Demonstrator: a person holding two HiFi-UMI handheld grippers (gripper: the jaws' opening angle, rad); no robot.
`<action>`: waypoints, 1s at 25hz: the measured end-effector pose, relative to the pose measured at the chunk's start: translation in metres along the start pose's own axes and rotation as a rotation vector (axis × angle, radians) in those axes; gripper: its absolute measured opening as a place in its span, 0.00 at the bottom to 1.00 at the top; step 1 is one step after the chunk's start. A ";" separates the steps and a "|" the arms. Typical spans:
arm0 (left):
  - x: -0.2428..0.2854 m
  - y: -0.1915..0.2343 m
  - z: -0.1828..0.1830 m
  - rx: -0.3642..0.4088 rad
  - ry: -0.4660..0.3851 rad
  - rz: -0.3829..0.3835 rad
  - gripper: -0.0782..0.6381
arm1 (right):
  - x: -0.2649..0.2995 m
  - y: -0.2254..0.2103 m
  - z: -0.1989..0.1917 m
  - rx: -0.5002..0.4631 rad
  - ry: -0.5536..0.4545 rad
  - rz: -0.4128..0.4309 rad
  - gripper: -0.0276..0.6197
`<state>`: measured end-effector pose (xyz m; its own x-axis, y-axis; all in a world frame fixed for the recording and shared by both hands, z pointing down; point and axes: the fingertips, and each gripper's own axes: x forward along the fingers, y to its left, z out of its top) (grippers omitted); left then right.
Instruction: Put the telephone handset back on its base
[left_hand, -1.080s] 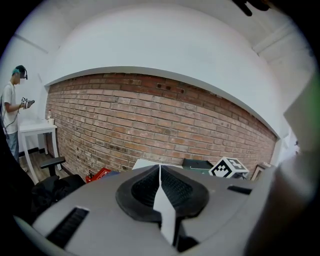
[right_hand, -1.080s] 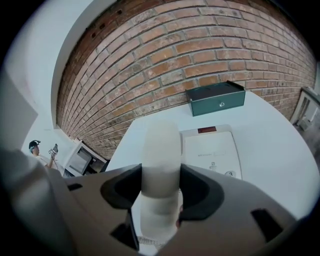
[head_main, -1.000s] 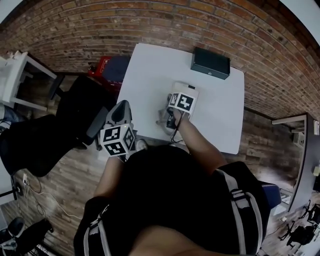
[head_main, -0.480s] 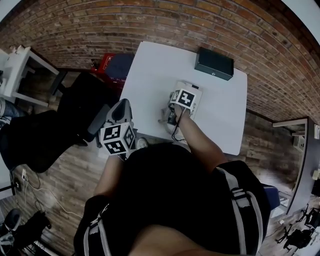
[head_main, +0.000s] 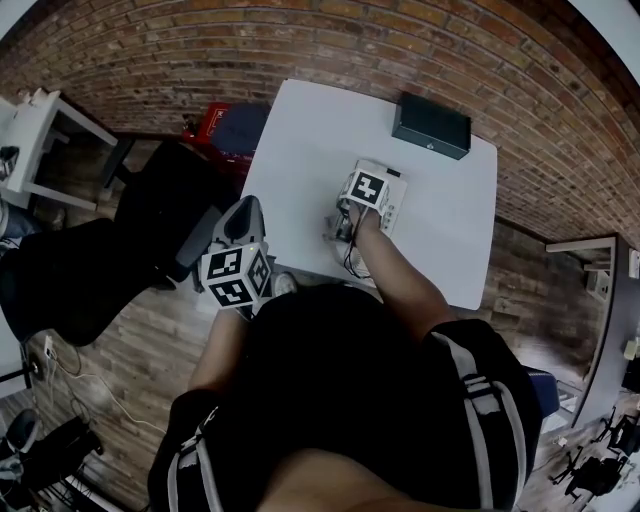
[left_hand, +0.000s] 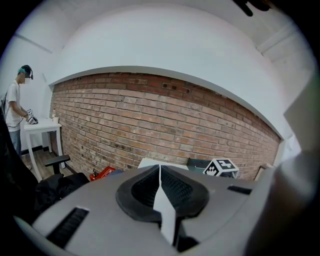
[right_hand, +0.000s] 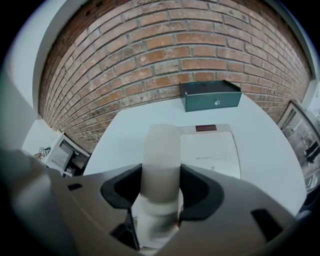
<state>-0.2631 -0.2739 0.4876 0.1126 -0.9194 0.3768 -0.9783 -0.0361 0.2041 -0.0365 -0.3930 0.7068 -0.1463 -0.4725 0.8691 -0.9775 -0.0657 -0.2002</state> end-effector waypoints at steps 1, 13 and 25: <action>0.001 0.001 0.000 0.000 0.002 -0.001 0.12 | 0.002 -0.001 -0.001 0.006 0.010 -0.007 0.37; 0.012 0.001 0.000 0.006 0.015 -0.021 0.12 | 0.000 0.006 0.000 -0.134 0.021 -0.100 0.39; 0.020 -0.006 0.001 0.027 0.029 -0.062 0.12 | 0.001 0.012 0.000 -0.102 -0.013 -0.097 0.40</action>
<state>-0.2553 -0.2921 0.4931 0.1772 -0.9036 0.3900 -0.9736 -0.1030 0.2037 -0.0481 -0.3945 0.7048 -0.0489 -0.4796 0.8761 -0.9974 -0.0223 -0.0680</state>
